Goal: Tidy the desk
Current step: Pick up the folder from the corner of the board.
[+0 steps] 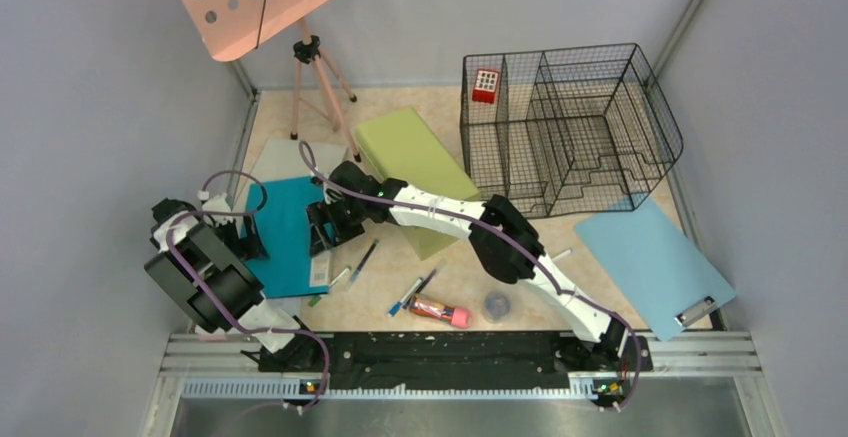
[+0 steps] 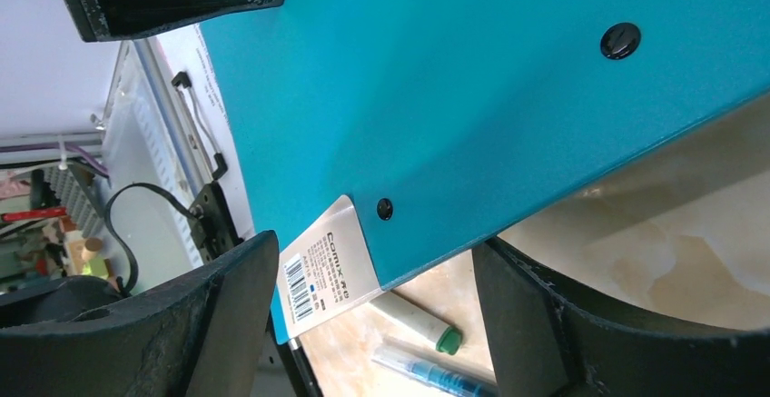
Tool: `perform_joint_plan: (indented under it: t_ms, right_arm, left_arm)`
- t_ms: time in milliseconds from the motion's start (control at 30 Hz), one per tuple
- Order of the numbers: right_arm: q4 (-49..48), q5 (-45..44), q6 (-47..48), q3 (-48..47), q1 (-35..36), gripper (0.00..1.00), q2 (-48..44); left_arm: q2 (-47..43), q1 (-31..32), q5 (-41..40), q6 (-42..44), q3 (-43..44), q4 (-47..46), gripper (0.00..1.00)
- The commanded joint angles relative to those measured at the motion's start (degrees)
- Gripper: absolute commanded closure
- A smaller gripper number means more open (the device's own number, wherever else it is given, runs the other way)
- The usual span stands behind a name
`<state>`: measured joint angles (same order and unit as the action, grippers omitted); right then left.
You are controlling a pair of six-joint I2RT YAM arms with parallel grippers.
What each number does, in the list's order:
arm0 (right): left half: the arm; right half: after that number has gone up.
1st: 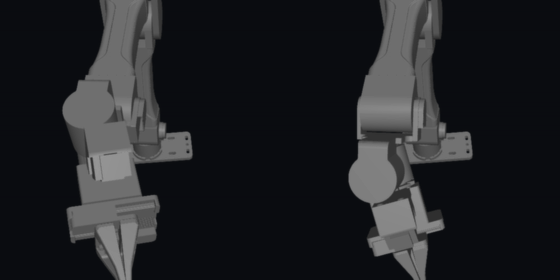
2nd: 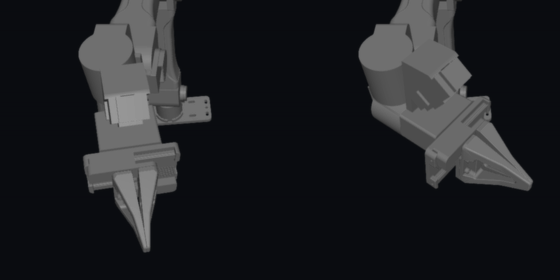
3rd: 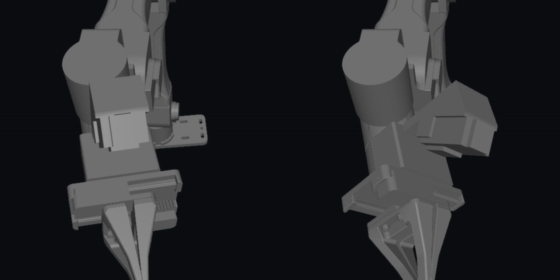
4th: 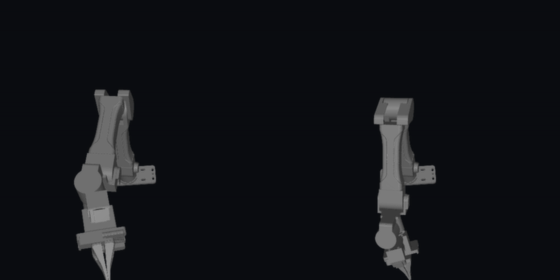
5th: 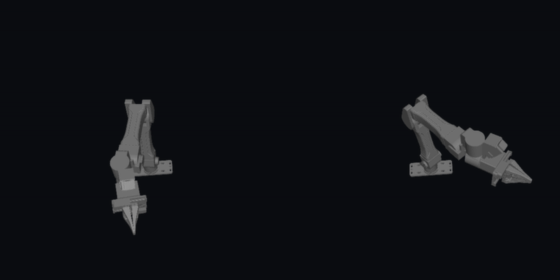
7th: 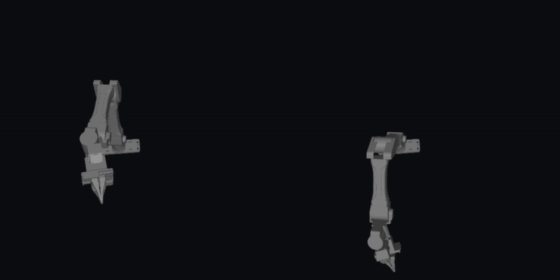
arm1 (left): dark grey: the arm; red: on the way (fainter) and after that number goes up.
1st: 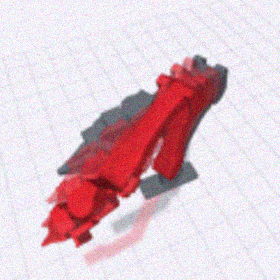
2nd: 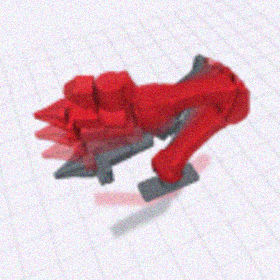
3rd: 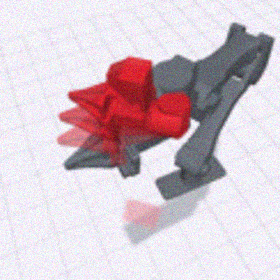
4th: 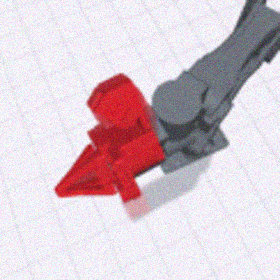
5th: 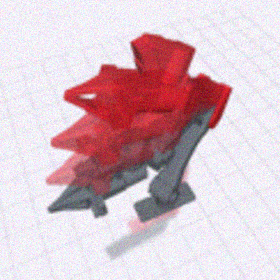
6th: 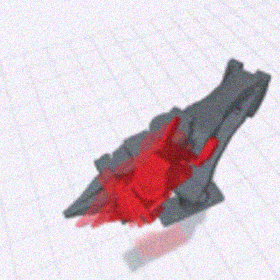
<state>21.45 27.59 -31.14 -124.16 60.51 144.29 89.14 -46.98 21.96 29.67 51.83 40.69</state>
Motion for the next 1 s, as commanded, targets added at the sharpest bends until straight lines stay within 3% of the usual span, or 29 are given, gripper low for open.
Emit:
perform_joint_plan:
  t_ms: [0,967]
  right_arm:
    - [-9.9,7.4,-3.4,0.2,-2.3,0.24,-2.7]
    - [-7.3,7.2,5.0,-4.2,-3.1,0.33,-8.2]
  left_arm:
    - [1.5,1.3,5.8,-0.1,-0.9,3.4,0.04]
    - [1.2,1.3,7.3,2.4,-1.4,5.1,0.05]
